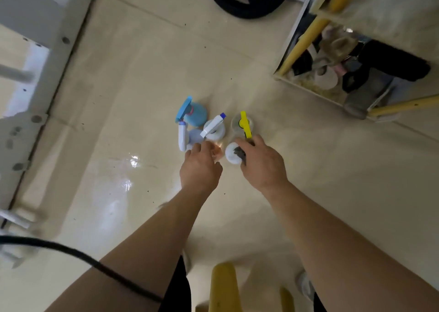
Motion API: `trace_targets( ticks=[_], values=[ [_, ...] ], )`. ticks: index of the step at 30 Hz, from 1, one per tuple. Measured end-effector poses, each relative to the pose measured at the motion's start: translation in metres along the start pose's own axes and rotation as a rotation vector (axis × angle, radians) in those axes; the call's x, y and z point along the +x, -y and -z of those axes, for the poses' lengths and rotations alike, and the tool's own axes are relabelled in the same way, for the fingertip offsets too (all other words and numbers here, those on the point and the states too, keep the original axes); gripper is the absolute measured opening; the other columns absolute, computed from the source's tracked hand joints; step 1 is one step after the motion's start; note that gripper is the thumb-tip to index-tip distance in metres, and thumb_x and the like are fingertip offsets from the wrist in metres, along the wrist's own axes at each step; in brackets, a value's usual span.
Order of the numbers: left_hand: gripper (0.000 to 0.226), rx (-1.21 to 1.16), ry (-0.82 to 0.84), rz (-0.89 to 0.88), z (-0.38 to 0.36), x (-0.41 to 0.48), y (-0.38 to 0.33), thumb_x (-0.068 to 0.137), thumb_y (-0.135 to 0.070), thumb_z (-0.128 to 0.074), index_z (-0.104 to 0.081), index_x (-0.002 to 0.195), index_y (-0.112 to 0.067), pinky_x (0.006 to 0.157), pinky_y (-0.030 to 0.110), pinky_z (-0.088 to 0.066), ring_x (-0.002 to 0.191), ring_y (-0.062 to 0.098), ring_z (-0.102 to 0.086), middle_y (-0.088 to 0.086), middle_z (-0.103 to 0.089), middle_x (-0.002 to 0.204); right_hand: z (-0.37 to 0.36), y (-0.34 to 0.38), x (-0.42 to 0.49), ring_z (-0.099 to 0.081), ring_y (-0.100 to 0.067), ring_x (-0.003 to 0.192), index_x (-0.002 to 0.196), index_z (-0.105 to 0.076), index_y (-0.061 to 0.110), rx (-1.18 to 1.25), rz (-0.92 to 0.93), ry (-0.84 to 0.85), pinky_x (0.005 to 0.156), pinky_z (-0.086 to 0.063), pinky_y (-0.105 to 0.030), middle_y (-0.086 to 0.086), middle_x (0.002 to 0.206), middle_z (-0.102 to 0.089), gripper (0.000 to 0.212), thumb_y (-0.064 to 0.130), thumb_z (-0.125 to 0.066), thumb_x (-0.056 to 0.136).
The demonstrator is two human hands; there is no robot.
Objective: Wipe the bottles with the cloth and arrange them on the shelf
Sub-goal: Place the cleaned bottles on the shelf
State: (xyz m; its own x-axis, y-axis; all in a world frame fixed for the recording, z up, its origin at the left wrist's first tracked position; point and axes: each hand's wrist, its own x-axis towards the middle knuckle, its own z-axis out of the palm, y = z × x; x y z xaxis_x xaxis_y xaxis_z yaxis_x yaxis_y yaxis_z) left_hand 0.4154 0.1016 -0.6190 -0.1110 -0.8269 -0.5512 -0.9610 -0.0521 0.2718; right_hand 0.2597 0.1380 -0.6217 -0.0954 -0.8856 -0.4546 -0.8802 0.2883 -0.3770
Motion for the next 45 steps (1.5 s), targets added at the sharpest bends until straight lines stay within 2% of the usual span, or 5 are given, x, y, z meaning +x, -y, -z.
trace_targets(
  ticks=[10,15,22,35,45],
  values=[
    [0.028,0.405,0.054,-0.12,-0.038,0.042,0.012,0.1,-0.012,-0.053,-0.054,0.128,-0.015,0.073,0.034,-0.05,0.105,0.025,-0.056,0.006,-0.057,0.113,-0.027,0.004,0.009,-0.05,-0.022,0.046,0.075,-0.064,0.022,-0.256,0.067,-0.051,0.054,0.002,-0.02,0.0,0.069,-0.057,0.034,0.009,-0.089,0.056],
    [0.018,0.564,-0.093,-0.292,-0.03,0.043,0.028,0.073,-0.015,-0.086,-0.073,0.085,-0.018,0.055,0.033,-0.043,0.082,0.027,-0.056,0.005,-0.058,0.088,-0.017,-0.011,-0.001,-0.05,-0.025,0.057,0.079,-0.064,0.019,-0.196,0.081,-0.063,0.042,-0.024,-0.024,-0.006,0.101,-0.058,0.027,0.015,-0.088,0.069],
    [0.009,0.606,-0.225,-0.4,-0.018,0.052,0.023,0.083,-0.034,-0.077,-0.076,0.074,-0.03,0.106,0.048,-0.036,0.126,0.042,-0.046,0.012,-0.047,0.146,0.003,0.007,0.015,-0.047,-0.032,0.112,0.096,-0.068,0.021,-0.109,-0.06,0.001,0.06,-0.037,-0.033,-0.01,0.15,-0.035,0.006,0.022,-0.068,0.091],
    [0.019,0.645,0.101,-0.336,-0.012,0.087,-0.001,0.099,-0.024,-0.055,-0.07,0.109,-0.017,0.067,0.034,-0.039,0.077,0.023,-0.049,0.001,-0.051,0.123,0.026,0.008,0.066,-0.061,-0.033,0.113,0.115,-0.063,0.015,-0.064,-0.181,0.191,0.078,-0.04,-0.032,-0.01,0.127,-0.059,0.023,0.029,-0.059,0.099],
    [0.029,0.59,0.026,-0.4,0.03,0.039,-0.022,0.1,-0.035,-0.046,-0.07,0.114,-0.028,0.101,0.048,-0.042,0.076,0.022,-0.055,-0.004,-0.053,0.128,0.044,-0.031,0.008,-0.065,-0.034,0.103,0.12,-0.065,0.017,-0.204,-0.104,0.222,0.083,-0.048,-0.035,-0.009,0.135,-0.049,0.024,0.02,-0.054,0.098]
  ],
)
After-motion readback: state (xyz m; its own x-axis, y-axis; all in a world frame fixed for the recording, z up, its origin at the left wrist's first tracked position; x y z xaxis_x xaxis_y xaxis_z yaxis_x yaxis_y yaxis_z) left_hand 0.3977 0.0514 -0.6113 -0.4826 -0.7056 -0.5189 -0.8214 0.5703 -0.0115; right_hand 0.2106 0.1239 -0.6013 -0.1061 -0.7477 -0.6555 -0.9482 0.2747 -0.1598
